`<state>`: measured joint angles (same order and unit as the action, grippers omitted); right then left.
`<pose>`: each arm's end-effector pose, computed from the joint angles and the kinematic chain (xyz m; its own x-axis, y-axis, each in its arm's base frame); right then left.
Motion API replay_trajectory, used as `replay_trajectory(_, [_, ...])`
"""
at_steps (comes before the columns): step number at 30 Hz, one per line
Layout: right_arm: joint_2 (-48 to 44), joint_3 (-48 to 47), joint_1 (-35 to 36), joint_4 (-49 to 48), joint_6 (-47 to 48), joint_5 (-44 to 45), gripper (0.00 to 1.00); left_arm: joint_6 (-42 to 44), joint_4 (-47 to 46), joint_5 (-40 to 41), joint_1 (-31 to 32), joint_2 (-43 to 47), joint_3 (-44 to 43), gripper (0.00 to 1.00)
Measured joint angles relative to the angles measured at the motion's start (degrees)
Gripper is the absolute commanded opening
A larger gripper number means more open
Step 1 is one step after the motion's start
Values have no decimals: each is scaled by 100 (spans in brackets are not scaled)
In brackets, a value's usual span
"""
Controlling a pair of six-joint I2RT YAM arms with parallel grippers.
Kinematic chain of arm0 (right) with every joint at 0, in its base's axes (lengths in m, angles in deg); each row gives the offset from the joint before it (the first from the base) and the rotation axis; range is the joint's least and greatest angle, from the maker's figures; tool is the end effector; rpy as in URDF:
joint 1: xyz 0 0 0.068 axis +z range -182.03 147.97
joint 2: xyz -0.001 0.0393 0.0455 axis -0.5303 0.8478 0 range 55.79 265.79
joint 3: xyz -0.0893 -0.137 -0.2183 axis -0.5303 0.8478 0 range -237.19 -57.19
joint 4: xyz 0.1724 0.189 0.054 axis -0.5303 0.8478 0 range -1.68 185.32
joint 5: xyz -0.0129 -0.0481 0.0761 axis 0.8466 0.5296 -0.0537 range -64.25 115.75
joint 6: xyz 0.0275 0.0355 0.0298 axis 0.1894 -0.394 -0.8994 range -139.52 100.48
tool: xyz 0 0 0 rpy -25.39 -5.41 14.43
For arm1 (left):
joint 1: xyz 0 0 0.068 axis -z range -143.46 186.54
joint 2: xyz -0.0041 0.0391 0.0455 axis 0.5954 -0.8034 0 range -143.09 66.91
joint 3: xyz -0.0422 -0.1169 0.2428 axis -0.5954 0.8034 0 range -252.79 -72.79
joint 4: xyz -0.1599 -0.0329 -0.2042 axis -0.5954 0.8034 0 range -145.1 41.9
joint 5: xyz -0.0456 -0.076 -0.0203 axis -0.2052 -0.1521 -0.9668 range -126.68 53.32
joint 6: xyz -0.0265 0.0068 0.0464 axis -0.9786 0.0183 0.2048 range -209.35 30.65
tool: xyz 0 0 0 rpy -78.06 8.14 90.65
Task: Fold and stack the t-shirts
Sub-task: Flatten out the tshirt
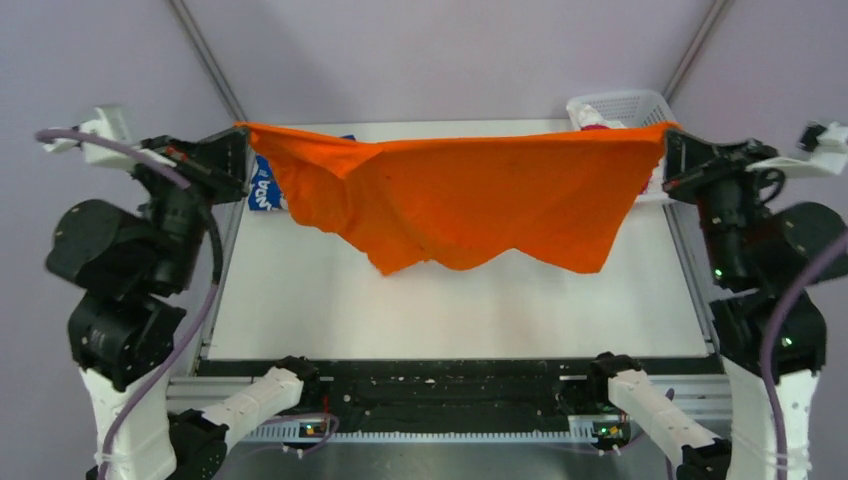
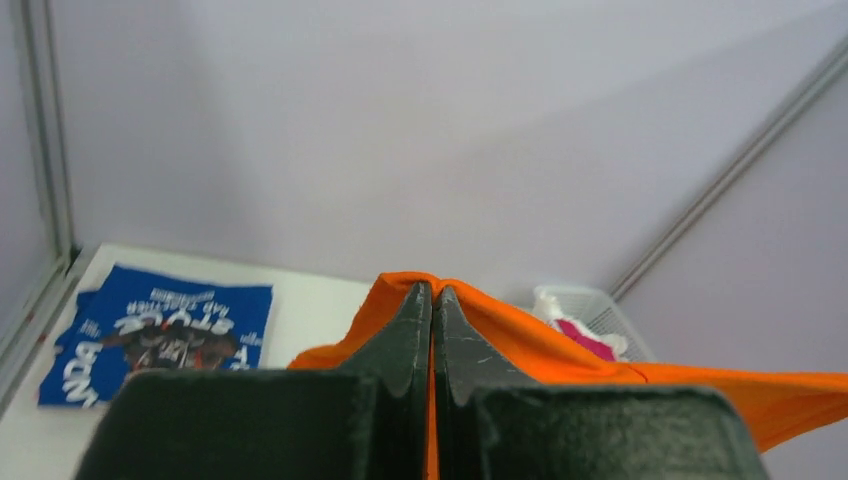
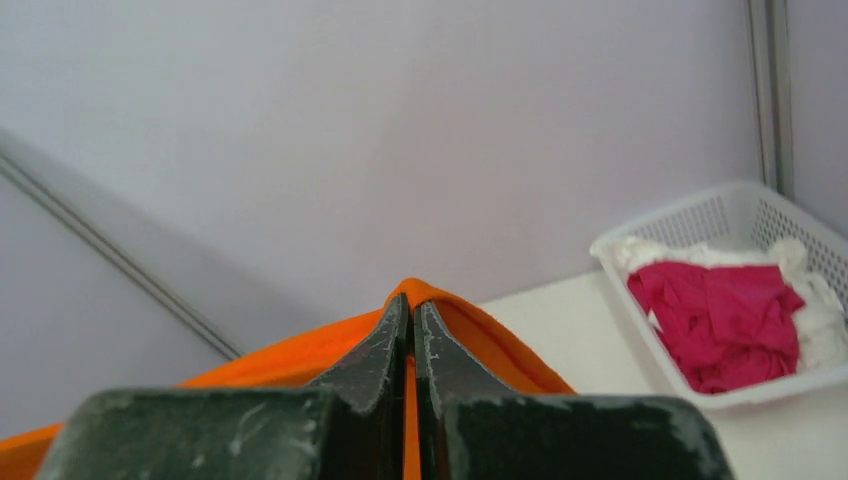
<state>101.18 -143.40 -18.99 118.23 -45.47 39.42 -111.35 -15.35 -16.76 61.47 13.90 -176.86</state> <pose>0.0871 0.0115 0.5275 0.1687 0.4756 -0.8633 -0.0745 0.8796 0.4699 0.0720 -0.0202 0.5737 0.1301 -0.4488 -0.8841 0.1531 0.8901 -0.4293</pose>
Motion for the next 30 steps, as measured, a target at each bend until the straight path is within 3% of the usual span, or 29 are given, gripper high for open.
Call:
replay_trajectory(8, [-686, -1390, -2, 291, 243, -872, 0, 452, 459, -1759, 2, -4, -1897, 0])
replay_trajectory(12, [-957, -1519, -44, 317, 240, -1080, 0, 518, 472, -2382, -61, 81, -2288, 0])
replay_trajectory(17, [-988, -1449, -162, 428, 238, -1193, 0, 568, 481, -2586, -186, 94, -2284, 0])
replay_trajectory(22, [-1062, -651, -192, 219, 216, -935, 0, 632, 258, -2114, -197, -17, -1674, 0])
replay_trajectory(26, [-1060, 481, -197, 4, 131, -546, 0, 723, -208, -1064, -203, -372, -667, 0])
replay_trajectory(30, [-859, 1722, -197, -269, -31, -74, 0, 782, -837, -74, -264, -1316, 573, 0])
